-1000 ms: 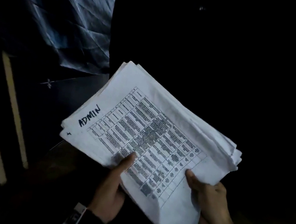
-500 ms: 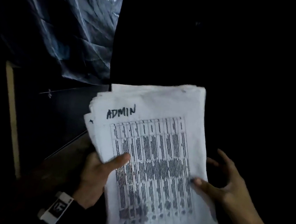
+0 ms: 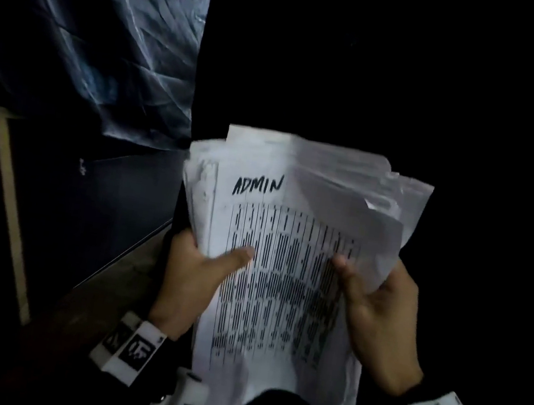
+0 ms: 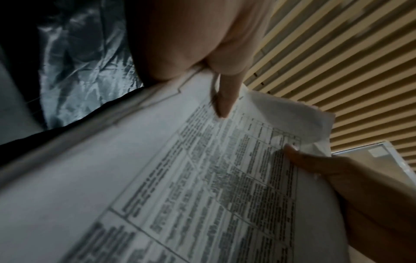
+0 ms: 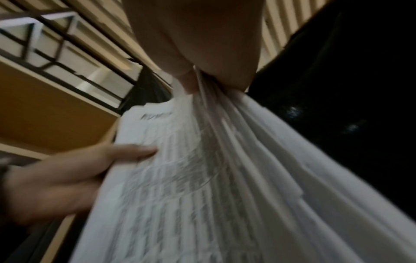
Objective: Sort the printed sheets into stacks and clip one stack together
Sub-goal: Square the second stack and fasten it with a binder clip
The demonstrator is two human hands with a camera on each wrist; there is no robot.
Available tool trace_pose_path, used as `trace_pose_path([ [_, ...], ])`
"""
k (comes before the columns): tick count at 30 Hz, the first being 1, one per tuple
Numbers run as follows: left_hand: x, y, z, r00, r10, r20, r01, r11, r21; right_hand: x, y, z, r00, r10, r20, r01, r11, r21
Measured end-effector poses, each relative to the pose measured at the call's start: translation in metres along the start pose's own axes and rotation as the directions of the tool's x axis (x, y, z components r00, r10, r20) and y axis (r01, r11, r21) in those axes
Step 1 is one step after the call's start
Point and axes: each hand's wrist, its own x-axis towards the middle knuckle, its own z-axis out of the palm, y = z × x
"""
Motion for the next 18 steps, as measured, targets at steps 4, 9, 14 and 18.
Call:
trace_pose_path([
  [4,-0.006,0.001,0.004,0.998,0.065,-0.001,-0.065,0.996,0.056,-0.003,0.003,0.002,1.0,0.009,-0.023,-0.01,0.999,-0.038],
  [9,-0.014,-0.023,-0.005,0.993,-0.116,-0.038,0.117,0.993,0.027,-0.02,0.029,0.001,0.968,0.24,0.073,-0.243,0.969,0.033],
  [14,0.0,-0.018,-0.009,0.988,-0.152,0.02,0.152,0.988,0.017,0.0,0.035,-0.005,0.975,0.21,0.071,-0.213,0.977,0.033],
  [18,0.003,-0.019,-0.008,0.992,-0.125,-0.002,0.124,0.992,-0.014,0.024,0.005,-0.017,0.986,-0.153,-0.07,0.133,0.964,-0.231],
])
